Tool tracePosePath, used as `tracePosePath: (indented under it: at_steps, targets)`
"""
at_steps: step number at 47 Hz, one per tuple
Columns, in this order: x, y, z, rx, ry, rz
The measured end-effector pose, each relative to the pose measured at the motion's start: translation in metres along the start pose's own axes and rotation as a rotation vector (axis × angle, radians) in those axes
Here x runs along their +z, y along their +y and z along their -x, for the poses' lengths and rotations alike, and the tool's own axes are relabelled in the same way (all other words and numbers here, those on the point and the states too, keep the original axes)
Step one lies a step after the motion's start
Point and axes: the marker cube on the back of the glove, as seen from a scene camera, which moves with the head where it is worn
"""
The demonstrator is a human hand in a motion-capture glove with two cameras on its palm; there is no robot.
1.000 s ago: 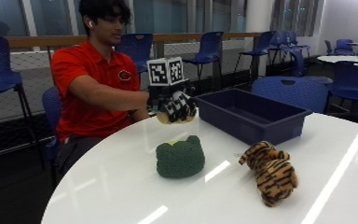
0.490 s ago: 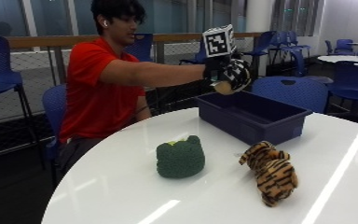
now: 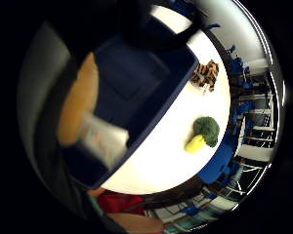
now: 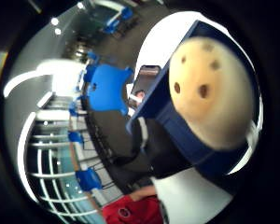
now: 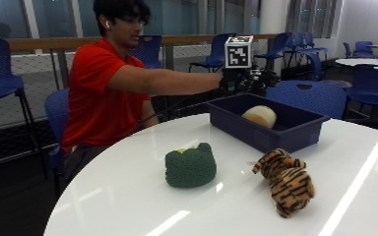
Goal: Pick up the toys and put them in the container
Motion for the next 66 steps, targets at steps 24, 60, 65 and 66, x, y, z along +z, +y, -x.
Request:
tracePosePath:
  at_steps: [24, 60, 65, 66]
  targets:
    - [-0.008, 0.075, -0.229, 0.302, 0.166, -0.074]
    - [0.047, 0.13, -0.342, 0.509, 0.186, 0.174]
    - [0.056, 0.13, -0.343, 0.504, 0.193, 0.209]
    - [0.058, 0.131, -0.343, 0.504, 0.196, 0.213]
